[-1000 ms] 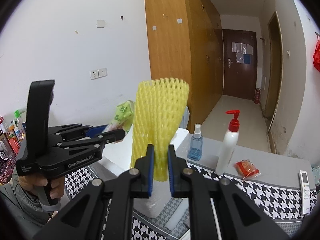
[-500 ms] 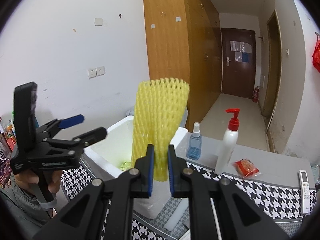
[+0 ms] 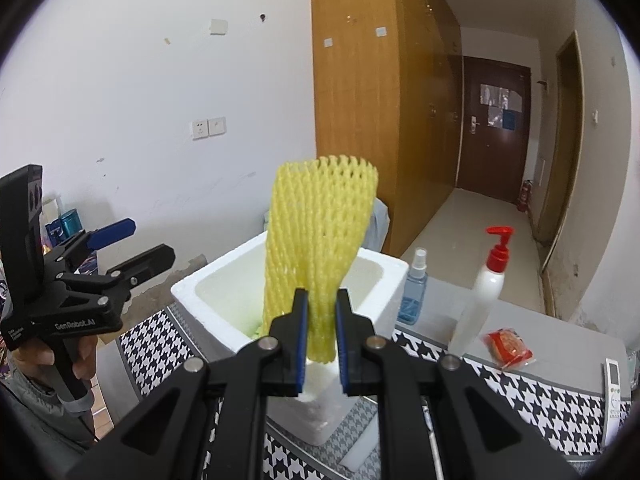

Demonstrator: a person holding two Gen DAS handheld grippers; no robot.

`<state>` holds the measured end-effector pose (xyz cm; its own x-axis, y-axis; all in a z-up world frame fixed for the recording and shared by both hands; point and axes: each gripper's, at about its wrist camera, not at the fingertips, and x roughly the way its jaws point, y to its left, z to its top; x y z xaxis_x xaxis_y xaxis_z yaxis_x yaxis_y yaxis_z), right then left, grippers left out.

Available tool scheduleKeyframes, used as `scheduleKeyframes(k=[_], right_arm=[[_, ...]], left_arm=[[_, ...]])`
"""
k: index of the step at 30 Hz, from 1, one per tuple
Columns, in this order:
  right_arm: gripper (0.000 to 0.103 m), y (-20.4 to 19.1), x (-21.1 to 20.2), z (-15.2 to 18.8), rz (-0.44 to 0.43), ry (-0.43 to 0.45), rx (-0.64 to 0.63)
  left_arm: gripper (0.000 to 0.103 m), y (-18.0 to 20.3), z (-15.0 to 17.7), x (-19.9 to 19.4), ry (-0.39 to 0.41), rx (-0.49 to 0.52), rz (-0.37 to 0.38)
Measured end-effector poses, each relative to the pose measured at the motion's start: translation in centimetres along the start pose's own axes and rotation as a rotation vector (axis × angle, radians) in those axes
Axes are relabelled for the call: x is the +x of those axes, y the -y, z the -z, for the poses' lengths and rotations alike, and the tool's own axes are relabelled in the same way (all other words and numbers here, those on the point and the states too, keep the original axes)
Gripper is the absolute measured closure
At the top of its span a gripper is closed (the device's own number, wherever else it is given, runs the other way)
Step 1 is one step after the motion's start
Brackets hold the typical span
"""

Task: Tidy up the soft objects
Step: 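Lower the yellow net into the foam box and open the right gripper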

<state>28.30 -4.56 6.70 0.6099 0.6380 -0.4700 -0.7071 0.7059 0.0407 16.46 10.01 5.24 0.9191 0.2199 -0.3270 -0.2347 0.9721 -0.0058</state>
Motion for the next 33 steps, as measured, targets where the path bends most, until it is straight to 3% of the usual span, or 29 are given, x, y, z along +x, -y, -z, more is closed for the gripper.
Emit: scheduleKeyframes(k=[7,17,18,21,22,27,33], right_arm=[[0.087,-0.4,1.4,-0.9,-0.017,-0.021,-0.02],[0.087,-1.0,2.8,-1.2,-0.006,-0.061,-0.027],[0.08,-1.0,3.0,-1.2,-0.006,-0.068,-0.024],[0.032,-1.2,3.5,-1.3,-0.013,-0.074,-0.02],[0.026,-1.3,3.6,-1.2,-0.02,-0.07,-0.024],[0.022,-1.9,3.5,-1.0,-0.035,-0.075,-0.055],[0.018,-2.5,1.9,-0.5,-0.016,-0.051,-0.078]], left_arm=[[0.001,-1.6,0.5,-0.2,-0.004,-0.056,-0.006],[0.001,-2.3,0.6,-0.7,0.009,-0.059,-0.005],[0.001,-2.4,0.6,-0.6,0.005,-0.061,-0.001],[0.001,-2.5,0.8,-0.7,0.006,-0.062,-0.006],[0.001,-2.7,0.9,-0.8,0.008,-0.07,-0.012],[0.001,-3.1,1.1,-0.6,-0.006,-0.098,-0.011],[0.001,-2.5,1.7,-0.7,-0.036,-0.065,0.01]])
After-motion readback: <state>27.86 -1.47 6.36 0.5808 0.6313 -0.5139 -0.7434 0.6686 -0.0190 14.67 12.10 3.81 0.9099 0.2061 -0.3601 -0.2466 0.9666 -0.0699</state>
